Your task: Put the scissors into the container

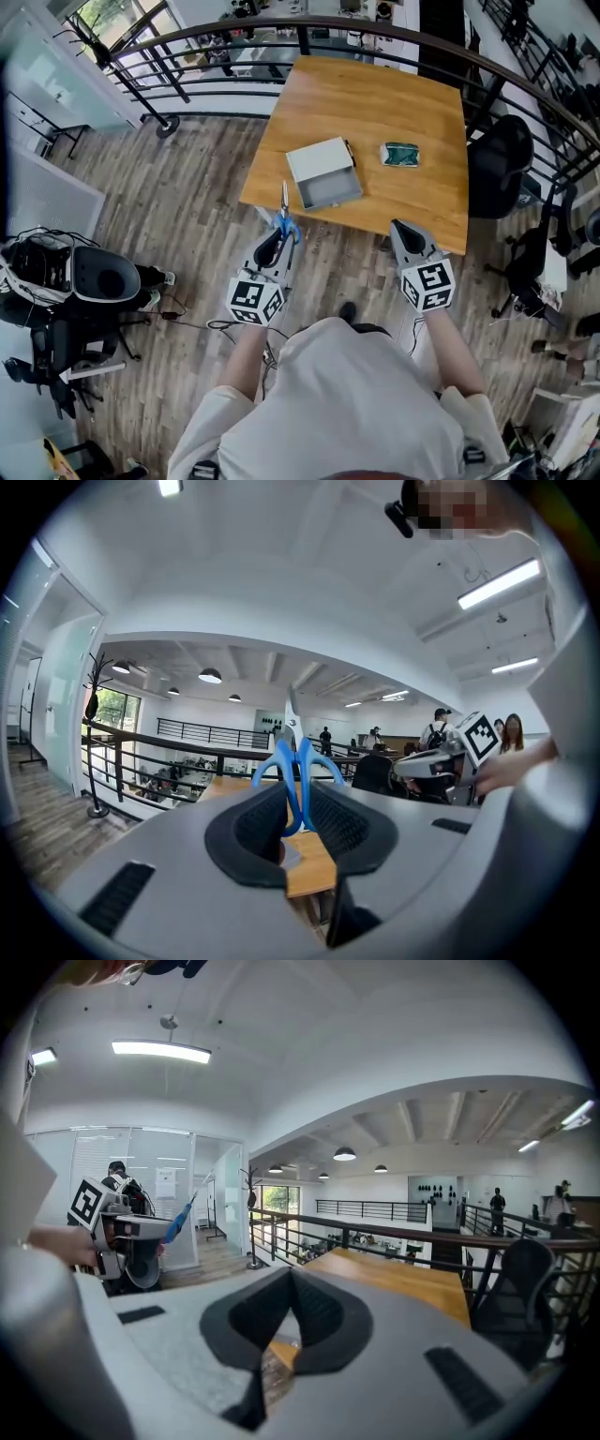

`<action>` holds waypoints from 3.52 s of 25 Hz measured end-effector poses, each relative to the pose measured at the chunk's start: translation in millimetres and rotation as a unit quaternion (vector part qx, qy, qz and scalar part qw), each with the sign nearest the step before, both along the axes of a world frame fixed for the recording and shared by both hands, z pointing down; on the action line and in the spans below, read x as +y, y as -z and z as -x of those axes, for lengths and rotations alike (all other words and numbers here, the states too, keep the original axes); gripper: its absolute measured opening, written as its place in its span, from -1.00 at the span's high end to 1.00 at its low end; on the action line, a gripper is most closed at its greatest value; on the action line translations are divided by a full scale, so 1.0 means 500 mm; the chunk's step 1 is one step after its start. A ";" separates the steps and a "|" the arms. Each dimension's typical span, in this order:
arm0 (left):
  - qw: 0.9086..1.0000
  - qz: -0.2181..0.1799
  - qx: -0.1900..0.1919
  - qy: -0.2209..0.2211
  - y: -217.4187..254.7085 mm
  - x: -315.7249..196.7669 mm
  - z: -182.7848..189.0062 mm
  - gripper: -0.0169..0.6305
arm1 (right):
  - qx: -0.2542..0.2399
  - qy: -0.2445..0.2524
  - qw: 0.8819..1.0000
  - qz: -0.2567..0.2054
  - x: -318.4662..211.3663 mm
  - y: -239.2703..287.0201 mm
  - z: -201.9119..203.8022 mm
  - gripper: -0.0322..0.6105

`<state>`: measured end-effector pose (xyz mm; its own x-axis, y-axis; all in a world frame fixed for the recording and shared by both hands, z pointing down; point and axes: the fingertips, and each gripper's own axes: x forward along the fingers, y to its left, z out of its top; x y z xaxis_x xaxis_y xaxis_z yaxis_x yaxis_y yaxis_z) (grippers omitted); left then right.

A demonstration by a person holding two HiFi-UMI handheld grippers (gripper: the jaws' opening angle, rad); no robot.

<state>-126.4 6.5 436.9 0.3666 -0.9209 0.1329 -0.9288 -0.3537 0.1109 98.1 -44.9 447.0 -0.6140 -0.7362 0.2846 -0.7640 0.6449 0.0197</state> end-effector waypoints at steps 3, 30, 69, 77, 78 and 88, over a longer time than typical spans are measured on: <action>1.000 0.002 0.000 0.006 -0.006 -0.027 -0.025 0.73 | -0.002 0.008 1.000 0.003 -0.030 -0.010 -0.022 0.90; 0.999 0.036 0.003 -0.025 -0.076 -0.307 0.021 0.73 | 0.008 -0.014 0.999 0.051 -0.276 -0.086 0.038 0.90; 0.928 0.158 -0.174 -0.288 -0.494 -0.585 -0.029 0.73 | 0.027 -0.139 0.972 0.186 -0.446 -0.331 0.126 0.90; 0.908 0.195 -0.222 -0.298 -0.595 -0.588 -0.057 0.73 | 0.015 -0.126 0.967 0.222 -0.457 -0.389 0.112 0.90; 0.904 0.202 -0.229 -0.299 -0.610 -0.587 -0.059 0.73 | 0.015 -0.123 0.966 0.225 -0.457 -0.396 0.113 0.90; 0.865 0.273 -0.288 -0.307 -0.736 -0.586 -0.060 0.73 | 0.011 -0.115 0.961 0.251 -0.456 -0.442 0.094 0.90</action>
